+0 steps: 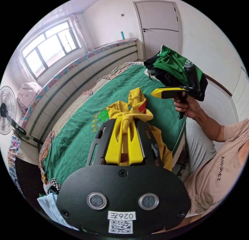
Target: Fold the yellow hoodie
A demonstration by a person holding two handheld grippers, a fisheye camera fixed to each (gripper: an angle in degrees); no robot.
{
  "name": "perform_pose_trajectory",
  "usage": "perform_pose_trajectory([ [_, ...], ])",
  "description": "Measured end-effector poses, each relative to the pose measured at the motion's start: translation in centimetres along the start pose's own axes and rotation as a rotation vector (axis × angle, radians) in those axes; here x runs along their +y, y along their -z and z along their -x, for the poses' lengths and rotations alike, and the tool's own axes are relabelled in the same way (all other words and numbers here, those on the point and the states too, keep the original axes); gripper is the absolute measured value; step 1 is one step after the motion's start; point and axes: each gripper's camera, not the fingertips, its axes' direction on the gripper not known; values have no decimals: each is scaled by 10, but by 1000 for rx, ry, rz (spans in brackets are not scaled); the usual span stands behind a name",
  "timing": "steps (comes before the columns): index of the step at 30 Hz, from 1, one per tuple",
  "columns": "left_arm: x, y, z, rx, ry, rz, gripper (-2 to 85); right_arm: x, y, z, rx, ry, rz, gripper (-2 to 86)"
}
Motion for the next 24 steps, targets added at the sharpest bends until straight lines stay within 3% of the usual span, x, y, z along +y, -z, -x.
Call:
perform_pose_trajectory([
  [5, 41, 54, 25, -58, 53, -82, 0, -39, -29, -34, 64, 93, 139, 115],
  [13, 125, 100, 34, -40, 112, -238, -1, -73, -145, -77, 356, 206, 349, 148],
  [15, 145, 107, 34, -59, 112, -259, -1, -82, -164, -101, 367, 166, 370, 148],
  [19, 196, 105, 40, -133, 120, -236, -1, -109, -160, -198, 213, -152, 248, 143],
  [24, 273, 93, 57, -95, 157, -292, -1, -144, -161, -315, 241, -357, 205, 135],
])
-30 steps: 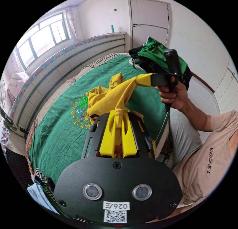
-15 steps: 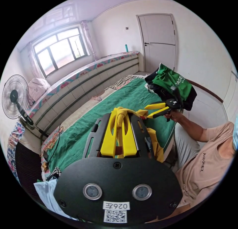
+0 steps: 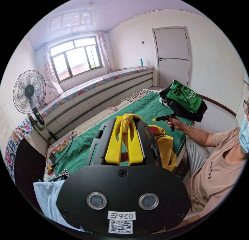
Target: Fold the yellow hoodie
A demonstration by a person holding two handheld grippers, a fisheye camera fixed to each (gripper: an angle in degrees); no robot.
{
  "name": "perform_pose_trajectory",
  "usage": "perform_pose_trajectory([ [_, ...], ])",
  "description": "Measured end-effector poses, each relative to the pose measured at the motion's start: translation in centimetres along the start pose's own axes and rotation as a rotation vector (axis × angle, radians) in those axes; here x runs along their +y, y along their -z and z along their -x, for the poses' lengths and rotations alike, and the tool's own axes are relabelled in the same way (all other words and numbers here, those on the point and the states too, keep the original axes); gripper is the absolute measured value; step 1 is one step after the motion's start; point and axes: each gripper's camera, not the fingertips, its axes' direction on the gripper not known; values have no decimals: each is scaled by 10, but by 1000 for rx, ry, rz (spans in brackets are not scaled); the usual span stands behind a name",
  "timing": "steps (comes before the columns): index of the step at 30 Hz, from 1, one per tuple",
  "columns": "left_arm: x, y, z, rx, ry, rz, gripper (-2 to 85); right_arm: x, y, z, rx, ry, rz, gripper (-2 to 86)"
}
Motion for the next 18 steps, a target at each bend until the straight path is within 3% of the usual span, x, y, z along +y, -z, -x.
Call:
perform_pose_trajectory([
  [4, 66, 0, 27, 79, 44, -59, -1, -85, -48, -4, 98, 142, 39, 171],
  [8, 120, -5, 43, 114, 48, -90, -1, -163, -175, 30, 204, 322, 327, 209],
  [9, 127, -6, 44, 113, 54, -90, -1, -170, -195, 35, 231, 351, 383, 180],
  [10, 139, -7, 49, 105, 73, -83, -2, -180, -231, 46, 326, 428, 512, 123],
  [11, 150, -6, 54, 77, 98, -62, -1, -189, -241, 63, 484, 537, 524, 58],
  [15, 179, 13, 75, -11, 217, -34, -1, -246, -165, 96, 550, 577, 354, 9],
  [18, 197, 58, 85, -18, 299, -153, -1, -302, -5, 126, 445, 492, 50, 5],
])
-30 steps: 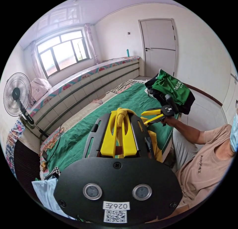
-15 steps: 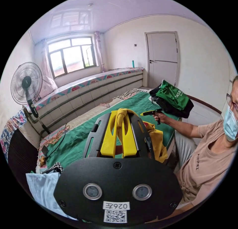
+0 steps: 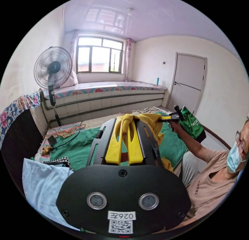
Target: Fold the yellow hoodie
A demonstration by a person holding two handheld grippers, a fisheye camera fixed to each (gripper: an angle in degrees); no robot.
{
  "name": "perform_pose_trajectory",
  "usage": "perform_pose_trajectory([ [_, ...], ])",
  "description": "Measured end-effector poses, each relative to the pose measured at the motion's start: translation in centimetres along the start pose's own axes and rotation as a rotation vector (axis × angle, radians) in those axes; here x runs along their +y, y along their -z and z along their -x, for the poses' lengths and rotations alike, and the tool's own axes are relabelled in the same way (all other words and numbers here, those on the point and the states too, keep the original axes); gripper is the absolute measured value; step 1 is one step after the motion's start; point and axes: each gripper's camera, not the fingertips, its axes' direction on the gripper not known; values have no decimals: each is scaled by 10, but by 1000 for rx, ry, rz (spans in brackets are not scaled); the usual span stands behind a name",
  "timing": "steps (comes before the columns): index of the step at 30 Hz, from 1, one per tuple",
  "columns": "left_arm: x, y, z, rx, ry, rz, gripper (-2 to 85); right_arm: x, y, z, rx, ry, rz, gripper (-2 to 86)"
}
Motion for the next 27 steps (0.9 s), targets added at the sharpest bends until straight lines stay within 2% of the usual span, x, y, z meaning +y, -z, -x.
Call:
perform_pose_trajectory([
  [2, 3, 51, -6, 50, 12, -150, -1, -4, 157, -41, -63, -111, -367, 3],
  [3, 2, 64, -11, 67, 3, -182, -1, -8, 185, -42, -42, -82, -432, 2],
  [4, 0, 90, -21, 91, -11, -235, -1, -36, 215, -39, 31, 32, -315, 3],
  [5, -3, 115, -38, 83, -40, -270, -1, -65, 235, -40, 73, 94, -75, 3],
  [6, -5, 126, -49, 63, -64, -275, -1, -69, 256, -39, 94, 110, -61, 3],
  [8, -7, 167, -102, -112, -192, -273, -1, -42, 369, -36, 123, 110, -388, 1],
  [11, 2, 214, -157, -218, -315, -288, -1, -40, 430, -52, 82, 92, -345, 3],
  [14, 16, 244, -191, -302, -373, -290, -1, -18, 464, -71, 81, 65, -424, 4],
  [18, 42, 272, -210, -285, -371, -332, -1, 5, 461, -107, -101, 75, -443, 7],
  [21, 65, 287, -221, -254, -380, -339, -1, 30, 448, -137, -155, 74, -489, 15],
  [23, 78, 294, -232, -257, -387, -338, 0, 47, 435, -175, -331, 48, -574, 22],
  [25, 86, 298, -242, -255, -395, -342, 0, 47, 414, -198, -370, 19, -518, 30],
  [27, 93, 302, -254, -265, -408, -352, 0, 60, 402, -218, -423, -1, -567, 33],
])
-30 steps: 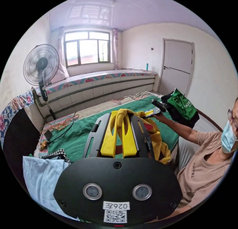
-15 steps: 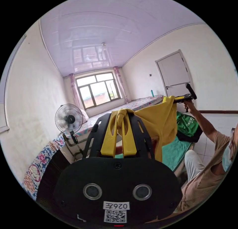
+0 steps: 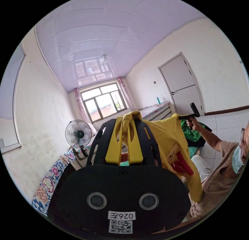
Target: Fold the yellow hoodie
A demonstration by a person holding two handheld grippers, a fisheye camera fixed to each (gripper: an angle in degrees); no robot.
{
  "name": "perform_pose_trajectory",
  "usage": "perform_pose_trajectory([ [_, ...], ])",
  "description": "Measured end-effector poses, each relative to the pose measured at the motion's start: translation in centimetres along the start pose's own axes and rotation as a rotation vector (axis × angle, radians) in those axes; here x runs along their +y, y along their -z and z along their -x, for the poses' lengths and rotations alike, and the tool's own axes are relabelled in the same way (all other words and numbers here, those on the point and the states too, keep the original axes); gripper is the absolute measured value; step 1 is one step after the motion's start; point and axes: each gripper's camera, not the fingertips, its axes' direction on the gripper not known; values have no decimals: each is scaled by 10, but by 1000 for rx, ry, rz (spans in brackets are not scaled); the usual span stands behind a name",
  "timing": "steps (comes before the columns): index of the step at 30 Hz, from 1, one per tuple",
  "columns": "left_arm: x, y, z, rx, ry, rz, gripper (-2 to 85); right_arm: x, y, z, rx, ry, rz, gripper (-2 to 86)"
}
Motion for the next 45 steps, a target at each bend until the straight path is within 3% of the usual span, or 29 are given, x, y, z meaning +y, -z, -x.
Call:
perform_pose_trajectory([
  [5, -13, -2, -38, -24, -58, 49, 1, 34, -6, -45, -98, -29, -12, 26],
  [10, -24, -30, -74, -68, -110, 167, 1, 53, -25, -66, -39, -19, 67, -1],
  [15, -19, -68, -94, -65, -147, 294, 2, 63, -2, -124, -99, -181, -19, -9],
  [21, 5, -112, -89, 113, -95, 321, 3, 47, 58, -131, -44, -214, -95, -9],
  [28, 52, -149, -83, 272, -23, 285, 2, 2, 156, -79, 41, -116, -167, -9],
  [37, 96, -173, -103, 284, 3, 207, 0, -22, 233, 58, 133, 62, -208, -9],
  [40, 124, -157, -117, 368, 6, 46, -1, -8, 262, 101, 102, 99, -254, -10],
  [45, 232, -100, -175, 483, -167, -272, -1, 89, 307, 163, -65, 265, -347, -11],
])
